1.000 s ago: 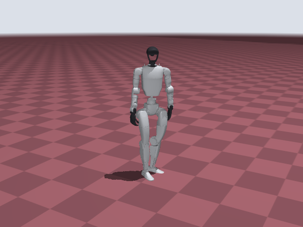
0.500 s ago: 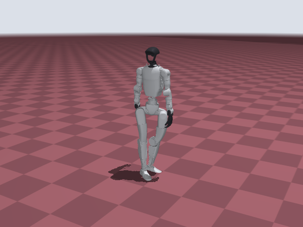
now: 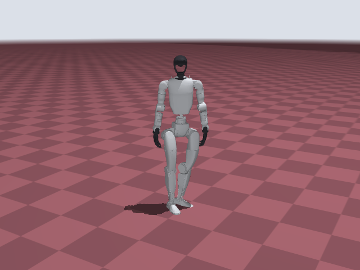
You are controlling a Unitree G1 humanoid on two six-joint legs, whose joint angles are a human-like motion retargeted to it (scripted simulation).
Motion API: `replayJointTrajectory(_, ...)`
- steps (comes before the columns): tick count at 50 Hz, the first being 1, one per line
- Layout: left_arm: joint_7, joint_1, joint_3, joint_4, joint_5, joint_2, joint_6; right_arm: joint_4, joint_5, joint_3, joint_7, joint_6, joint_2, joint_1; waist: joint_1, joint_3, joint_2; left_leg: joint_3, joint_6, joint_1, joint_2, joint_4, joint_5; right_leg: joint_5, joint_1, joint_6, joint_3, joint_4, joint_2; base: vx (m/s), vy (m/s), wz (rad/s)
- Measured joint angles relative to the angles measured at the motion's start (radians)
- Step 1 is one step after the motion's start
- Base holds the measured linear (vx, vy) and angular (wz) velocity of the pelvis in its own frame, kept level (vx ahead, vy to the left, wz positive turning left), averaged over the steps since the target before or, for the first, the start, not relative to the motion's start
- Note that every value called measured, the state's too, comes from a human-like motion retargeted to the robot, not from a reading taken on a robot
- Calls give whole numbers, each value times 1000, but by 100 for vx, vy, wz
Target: In place motions
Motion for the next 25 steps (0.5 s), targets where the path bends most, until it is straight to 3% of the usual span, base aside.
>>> replayJointTrajectory(5,13,-1,8,4,-6,12,-2,13,-4,11,3,7,-4,-5,-20,-14,-20,-213,30,-40,-40,17,38,-35,30,-30,-183,-2,-37,23,6,209)
replayJointTrajectory(12,31,5,24,33,-11,17,-4,14,-32,41,15,-7,8,6,128,-39,-54,-274,40,-54,-75,14,78,-74,92,-24,-263,-14,-78,22,18,103)
replayJointTrajectory(18,42,19,38,69,-15,15,-4,-6,-78,79,37,-10,24,16,159,-57,-72,-391,46,-85,-112,18,115,-94,136,4,-395,-33,-128,9,18,135)
replayJointTrajectory(25,68,48,58,71,-34,9,-26,-40,-226,163,44,-36,39,29,61,-73,-102,-619,25,-86,-164,17,135,-121,181,35,-643,-45,-190,1,8,185)
